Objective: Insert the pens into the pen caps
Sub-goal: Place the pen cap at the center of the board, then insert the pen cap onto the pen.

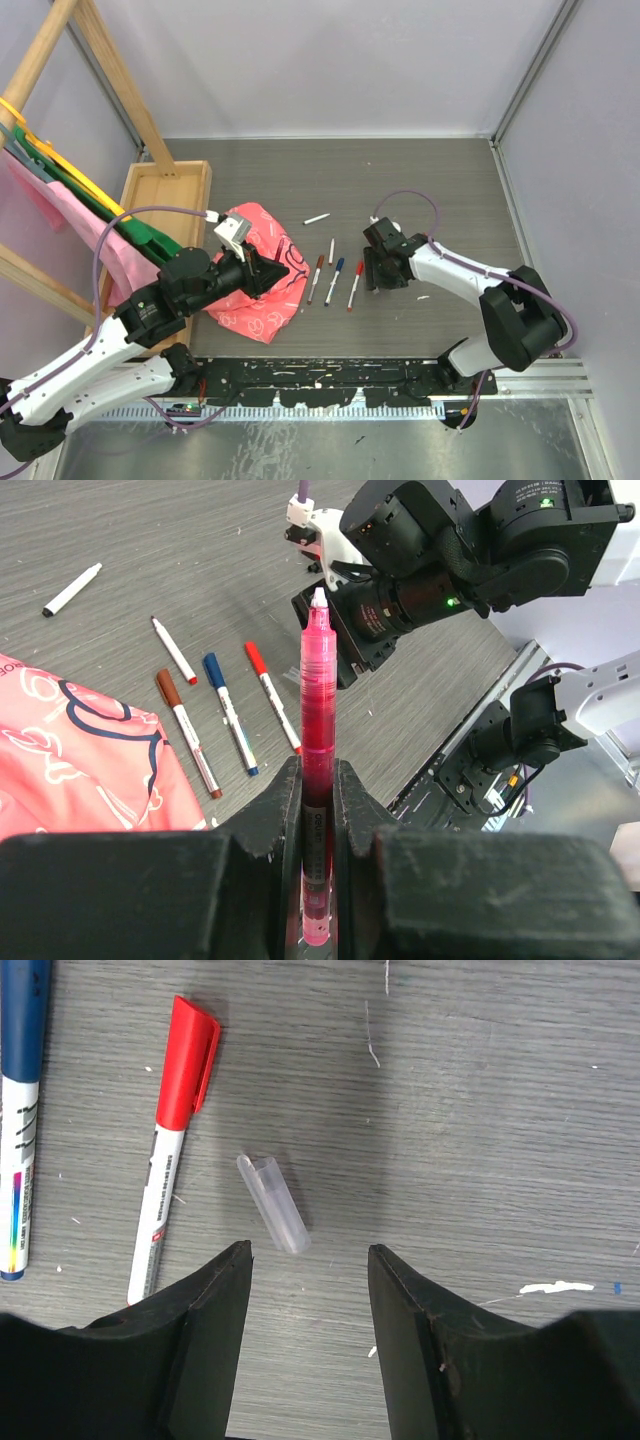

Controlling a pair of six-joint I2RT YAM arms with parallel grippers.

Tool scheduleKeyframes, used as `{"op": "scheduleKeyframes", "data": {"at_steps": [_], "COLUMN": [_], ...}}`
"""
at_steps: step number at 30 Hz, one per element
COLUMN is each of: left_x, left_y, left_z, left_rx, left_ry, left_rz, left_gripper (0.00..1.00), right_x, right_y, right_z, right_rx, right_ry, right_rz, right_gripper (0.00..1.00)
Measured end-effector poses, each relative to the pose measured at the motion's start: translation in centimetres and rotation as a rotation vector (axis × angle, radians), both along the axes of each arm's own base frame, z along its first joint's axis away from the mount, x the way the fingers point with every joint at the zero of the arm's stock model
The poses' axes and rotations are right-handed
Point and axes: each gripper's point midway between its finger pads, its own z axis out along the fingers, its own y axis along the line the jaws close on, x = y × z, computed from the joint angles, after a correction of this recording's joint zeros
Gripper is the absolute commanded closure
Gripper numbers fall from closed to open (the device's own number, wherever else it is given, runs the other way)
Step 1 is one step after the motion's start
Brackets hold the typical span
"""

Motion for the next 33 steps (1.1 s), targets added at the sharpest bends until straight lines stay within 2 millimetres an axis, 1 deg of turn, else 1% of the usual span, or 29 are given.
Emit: {"op": "scheduleKeyframes", "data": {"at_steps": [4,11,20,33], "left_x": [0.0,0.1,0.2,0.3], "left_y": [0.0,-0.2,-0.2,0.0], "left_z": [0.0,-0.4,-0.4,-0.2], "left_rx": [0.000,0.010,0.011,0.008], "left_ry": [0.000,0.008,0.009,0.002], "left_rz": [0.000,0.000,0.002,0.014], "left_gripper": [1.00,1.00,1.00,1.00], "right_x": [0.0,-0.6,0.1,1.1], "right_y": [0.0,0.1,-0.9,-2.4], "right_z": [-0.4,-1.8,-1.6,-1.5], "right_rx": [-0.006,-0.052,-0.113,-0.140], "right_ry": [0.009,0.044,0.001,-0.013], "right_rz": [0.001,0.020,0.000,-0.053], "right_gripper": [0.44,0.44,0.45,0.46]}}
